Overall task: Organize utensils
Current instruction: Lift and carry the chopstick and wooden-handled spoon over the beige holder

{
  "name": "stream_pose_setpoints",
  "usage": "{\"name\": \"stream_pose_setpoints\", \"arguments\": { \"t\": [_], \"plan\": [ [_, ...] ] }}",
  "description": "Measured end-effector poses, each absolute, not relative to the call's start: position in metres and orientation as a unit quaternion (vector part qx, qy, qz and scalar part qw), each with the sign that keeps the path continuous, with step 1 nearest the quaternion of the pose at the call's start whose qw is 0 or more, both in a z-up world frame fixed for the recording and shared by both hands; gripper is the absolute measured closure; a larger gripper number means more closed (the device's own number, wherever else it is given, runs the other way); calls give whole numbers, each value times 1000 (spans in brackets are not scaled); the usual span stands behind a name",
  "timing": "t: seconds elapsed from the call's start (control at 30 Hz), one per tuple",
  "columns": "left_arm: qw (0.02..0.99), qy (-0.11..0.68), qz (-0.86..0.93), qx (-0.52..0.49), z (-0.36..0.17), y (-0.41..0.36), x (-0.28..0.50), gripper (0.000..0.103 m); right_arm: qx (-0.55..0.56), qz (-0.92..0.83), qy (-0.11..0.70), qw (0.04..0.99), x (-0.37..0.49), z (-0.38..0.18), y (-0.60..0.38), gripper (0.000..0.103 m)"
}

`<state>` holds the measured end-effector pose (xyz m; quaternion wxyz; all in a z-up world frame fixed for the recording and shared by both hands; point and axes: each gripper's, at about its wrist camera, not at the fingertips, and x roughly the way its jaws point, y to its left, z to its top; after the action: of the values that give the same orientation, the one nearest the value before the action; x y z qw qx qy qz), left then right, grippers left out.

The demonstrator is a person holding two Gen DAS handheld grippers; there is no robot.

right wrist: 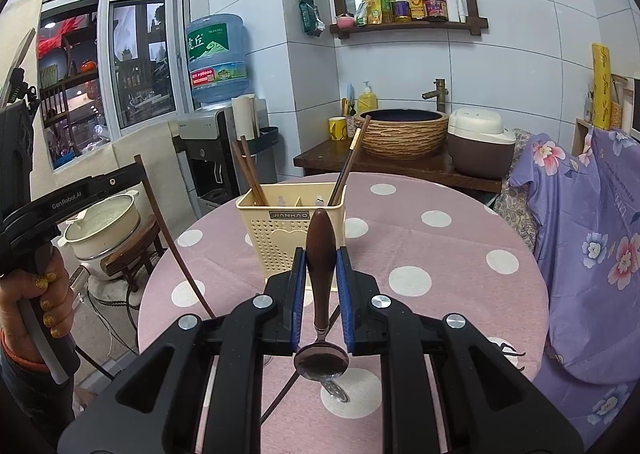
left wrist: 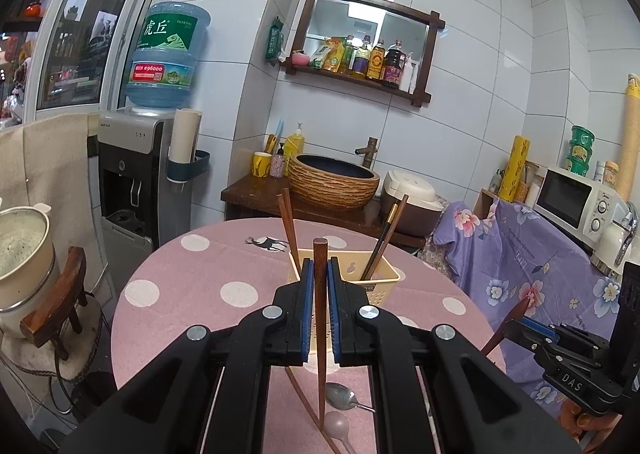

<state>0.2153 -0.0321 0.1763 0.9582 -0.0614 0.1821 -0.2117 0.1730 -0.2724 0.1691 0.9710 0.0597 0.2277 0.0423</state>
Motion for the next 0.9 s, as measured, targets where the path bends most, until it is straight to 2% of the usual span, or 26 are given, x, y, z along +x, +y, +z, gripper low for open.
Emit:
{"name": "stream_pose_setpoints", "arguments": {
  "t": [0.2,0.4,0.67,0.8,0.9],
  "plan": [
    [954,186,-226,-65,186,-34,222,95,69,64,227,969,183,176,-271,87],
    [951,178,-242,-80,220,-36,242,95,83,81,215,970,217,205,-273,87],
    [968,112,-206,-91,283,-49,274,95,76,37,160,984,286,265,-271,87],
    [970,120,-186,-101,282,-60,305,95,71,20,163,984,323,264,-262,87],
    [974,124,-164,-97,265,-67,319,95,74,15,175,982,342,243,-260,87]
  ]
}}
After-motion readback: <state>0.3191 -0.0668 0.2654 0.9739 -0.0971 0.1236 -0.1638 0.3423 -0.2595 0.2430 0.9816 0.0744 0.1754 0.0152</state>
